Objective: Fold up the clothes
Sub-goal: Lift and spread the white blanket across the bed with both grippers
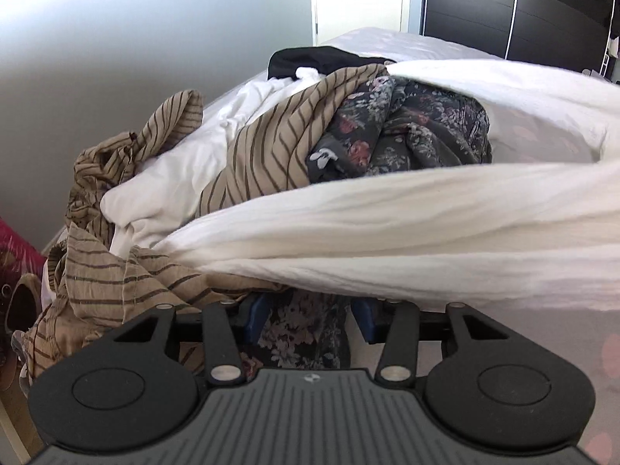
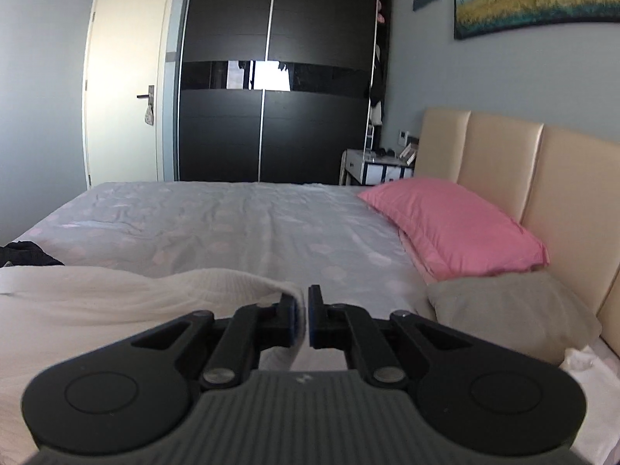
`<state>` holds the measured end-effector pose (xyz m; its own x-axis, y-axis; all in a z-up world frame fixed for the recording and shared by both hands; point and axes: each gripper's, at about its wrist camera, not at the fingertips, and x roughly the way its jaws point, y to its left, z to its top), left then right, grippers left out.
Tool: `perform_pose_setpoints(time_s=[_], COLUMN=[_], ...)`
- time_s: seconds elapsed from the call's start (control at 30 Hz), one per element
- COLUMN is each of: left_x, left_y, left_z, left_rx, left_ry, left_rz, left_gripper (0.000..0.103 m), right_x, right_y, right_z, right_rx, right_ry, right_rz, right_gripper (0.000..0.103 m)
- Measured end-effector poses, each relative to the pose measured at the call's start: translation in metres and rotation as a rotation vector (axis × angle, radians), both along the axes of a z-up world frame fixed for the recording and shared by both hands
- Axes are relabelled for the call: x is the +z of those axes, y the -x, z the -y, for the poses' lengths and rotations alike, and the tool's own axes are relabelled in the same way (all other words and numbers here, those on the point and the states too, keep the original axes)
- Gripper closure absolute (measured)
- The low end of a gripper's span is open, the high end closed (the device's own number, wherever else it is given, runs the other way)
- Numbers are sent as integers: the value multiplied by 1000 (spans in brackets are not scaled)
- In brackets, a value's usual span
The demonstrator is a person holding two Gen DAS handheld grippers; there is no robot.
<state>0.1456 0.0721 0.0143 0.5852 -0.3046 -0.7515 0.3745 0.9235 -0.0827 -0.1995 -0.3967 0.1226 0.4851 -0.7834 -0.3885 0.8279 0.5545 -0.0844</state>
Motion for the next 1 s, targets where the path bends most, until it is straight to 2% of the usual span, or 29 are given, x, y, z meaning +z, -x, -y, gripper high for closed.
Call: perform_pose_setpoints(time_s=[0.13,0.23,0.27,0.33,0.43,0.57,0.63,0.73,0.8,0.87,0.9,0.93,0.97,1.0], left_x=[13,23,26,32,35,24,16,-2,-13,-23,-26,-26,-22,-16], left_y=[4,6,6,6,5,-6,-15,-32,-40,-46,-48,-47,-46,-42], left_z=[5,9,9,7,-1,-17,-22,-29,-32,-37,-38,-37,-33,-26], left_rx=[-49,-88,-102,-105,-79,82,177,303,351,380,385,373,359,335], left_ry=[68,119,135,161,203,225,209,195,185,197,223,239,230,205], left_rz=[23,30,15,-8,-73,-145,-157,-217,-242,-255,-266,-258,-226,-179], left_gripper=[58,48,47,38,34,31,30,30,31,44,69,87,89,95], right_x=[-20,-37,-45,-62,-81,-94,-98,-103,-103,-102,-101,-101,-100,-100], right_y=[-4,-14,-18,-24,-29,-35,-37,-43,-43,-42,-42,-41,-41,-41], right_z=[-4,-4,-7,-12,-17,-18,-18,-11,-9,-4,-1,0,0,1], right_rx=[35,84,95,118,154,197,204,205,194,182,178,178,178,179], right_ry=[-5,-54,-58,-69,-107,-150,-157,-173,-170,-158,-154,-155,-156,-157], right_rz=[-70,-120,-136,-168,-177,-157,-157,-157,-145,-128,-123,-121,-119,-116], right_gripper=[100,100,100,100,100,99,99,99,99,99,99,99,99,99])
